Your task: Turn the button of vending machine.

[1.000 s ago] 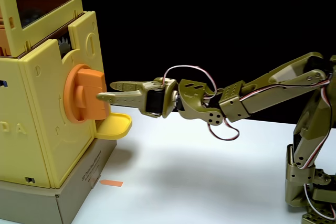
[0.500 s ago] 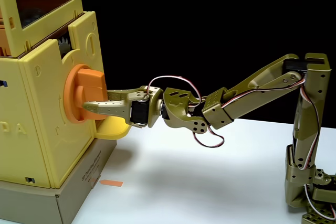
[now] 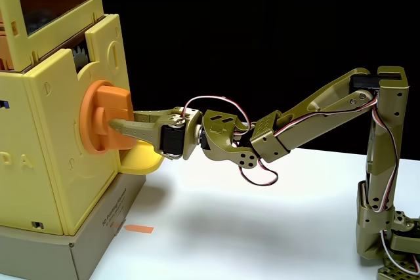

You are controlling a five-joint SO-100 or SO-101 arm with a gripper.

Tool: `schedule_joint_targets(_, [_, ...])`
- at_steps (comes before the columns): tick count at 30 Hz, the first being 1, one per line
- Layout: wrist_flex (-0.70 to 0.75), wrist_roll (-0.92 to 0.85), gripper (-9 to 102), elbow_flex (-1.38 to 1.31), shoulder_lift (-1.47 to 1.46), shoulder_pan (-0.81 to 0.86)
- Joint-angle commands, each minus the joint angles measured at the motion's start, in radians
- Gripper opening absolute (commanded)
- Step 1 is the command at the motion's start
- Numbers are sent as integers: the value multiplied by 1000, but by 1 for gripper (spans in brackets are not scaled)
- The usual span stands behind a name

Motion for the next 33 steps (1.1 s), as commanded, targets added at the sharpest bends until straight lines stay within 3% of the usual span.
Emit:
schedule_joint_targets(1, [-18, -9, 5, -38, 11, 3])
schedule_joint_targets(4, [-20, -32, -1, -38, 9, 0])
schedule_joint_targets(9, [-20, -31, -2, -32, 9, 0])
schedule_joint_targets(13, [-25, 140, -2, -25, 21, 3])
schedule_joint_targets(18, [-21, 784, -1, -37, 49, 31])
schedule_joint_targets(30, [293, 2638, 0, 8, 189, 15])
schedule_joint_targets(33, [307, 2856, 0, 8, 212, 11])
